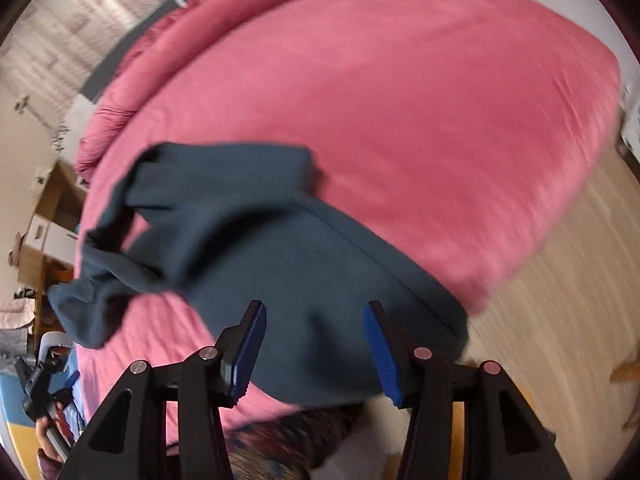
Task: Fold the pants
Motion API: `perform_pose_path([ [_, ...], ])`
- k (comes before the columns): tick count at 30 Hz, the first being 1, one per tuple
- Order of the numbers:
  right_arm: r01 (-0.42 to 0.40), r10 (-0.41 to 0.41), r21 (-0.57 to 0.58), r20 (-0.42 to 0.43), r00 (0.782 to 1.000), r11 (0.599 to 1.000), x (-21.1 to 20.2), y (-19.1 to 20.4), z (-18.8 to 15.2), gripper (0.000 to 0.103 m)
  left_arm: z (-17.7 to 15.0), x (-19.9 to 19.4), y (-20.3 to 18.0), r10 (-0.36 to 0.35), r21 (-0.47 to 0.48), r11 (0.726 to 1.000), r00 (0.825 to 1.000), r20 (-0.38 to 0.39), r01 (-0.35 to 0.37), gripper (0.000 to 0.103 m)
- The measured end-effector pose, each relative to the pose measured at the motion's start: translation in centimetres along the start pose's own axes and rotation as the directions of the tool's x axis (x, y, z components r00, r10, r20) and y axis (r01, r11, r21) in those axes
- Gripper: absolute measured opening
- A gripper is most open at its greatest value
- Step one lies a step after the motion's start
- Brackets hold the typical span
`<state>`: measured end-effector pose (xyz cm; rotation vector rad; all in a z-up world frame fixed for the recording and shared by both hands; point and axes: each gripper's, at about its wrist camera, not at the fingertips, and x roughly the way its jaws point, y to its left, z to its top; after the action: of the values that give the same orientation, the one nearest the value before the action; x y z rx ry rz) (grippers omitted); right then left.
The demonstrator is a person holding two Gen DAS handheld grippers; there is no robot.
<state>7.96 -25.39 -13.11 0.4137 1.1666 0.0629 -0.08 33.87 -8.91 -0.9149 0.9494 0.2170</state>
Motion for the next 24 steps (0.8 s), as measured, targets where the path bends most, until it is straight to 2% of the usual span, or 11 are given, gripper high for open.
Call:
perform_pose_path([
  [4, 0.06, -0.059, -0.034, 0.023, 0.998, 0.998, 0.6, -0.5, 0.5, 0.053, 0.8, 0.4, -1.1, 0.024, -0.006, 1.0, 1.0, 0.013, -0.024, 0.071],
  [9, 0.098, -0.098, -0.091, 0.006, 0.995, 0.991, 3.1, -0.1, 3.5, 0.055, 0.7, 1.2, -1.7, 0.083, 0.014, 0.996, 0.996, 0.006, -0.083, 0.073],
  [11, 0.07, -0.076, -0.144, -0.032, 0.997, 0.987, 4.0, 0.7, 4.0, 0.055, 0.3, 1.2, -1.6, 0.1, 0.016, 0.995, 0.995, 0.003, -0.1, 0.073],
  [12, 0.078, -0.086, -0.179, -0.041, 0.995, 0.981, 4.5, 1.3, 3.8, 0.048, 0.1, 1.2, -1.5, 0.106, 0.02, 0.994, 0.994, 0.002, -0.106, 0.073],
  [13, 0.099, -0.111, -0.222, -0.043, 0.993, 0.97, 4.8, 2.0, 3.7, 0.031, -0.1, 1.2, -1.3, 0.112, 0.025, 0.993, 0.994, 0.003, -0.112, 0.073],
  [15, 0.141, -0.163, -0.299, -0.05, 0.985, 0.944, 5.4, 3.2, 3.5, 0.022, -0.2, 1.4, -0.8, 0.138, 0.021, 0.99, 0.99, 0.005, -0.138, 0.073],
  [16, 0.146, -0.172, -0.324, -0.052, 0.984, 0.935, 5.6, 3.7, 3.4, 0.013, -0.2, 1.6, -0.5, 0.135, 0.007, 0.991, 0.991, 0.0, -0.135, 0.073],
  [18, 0.166, -0.196, -0.361, -0.049, 0.979, 0.918, 6.0, 4.4, 3.1, 0.012, 0.1, 1.9, -0.3, 0.117, -0.026, 0.993, 0.993, -0.006, -0.117, 0.073],
  [21, 0.174, -0.21, -0.385, -0.053, 0.976, 0.906, 6.2, 5.0, 2.9, 0.012, 0.6, 2.3, -1.2, 0.1, -0.011, 0.995, 0.995, 0.015, -0.1, 0.073],
  [23, 0.171, -0.21, -0.386, -0.059, 0.976, 0.906, 6.3, 5.2, 3.1, 0.012, 1.2, 3.3, -1.7, 0.118, 0.004, 0.993, 0.993, 0.025, -0.119, 0.074],
  [24, 0.174, -0.214, -0.385, -0.062, 0.975, 0.906, 6.4, 5.5, 3.2, 0.012, 1.6, 4.3, -1.5, 0.13, -0.017, 0.991, 0.991, 0.003, -0.13, 0.074],
])
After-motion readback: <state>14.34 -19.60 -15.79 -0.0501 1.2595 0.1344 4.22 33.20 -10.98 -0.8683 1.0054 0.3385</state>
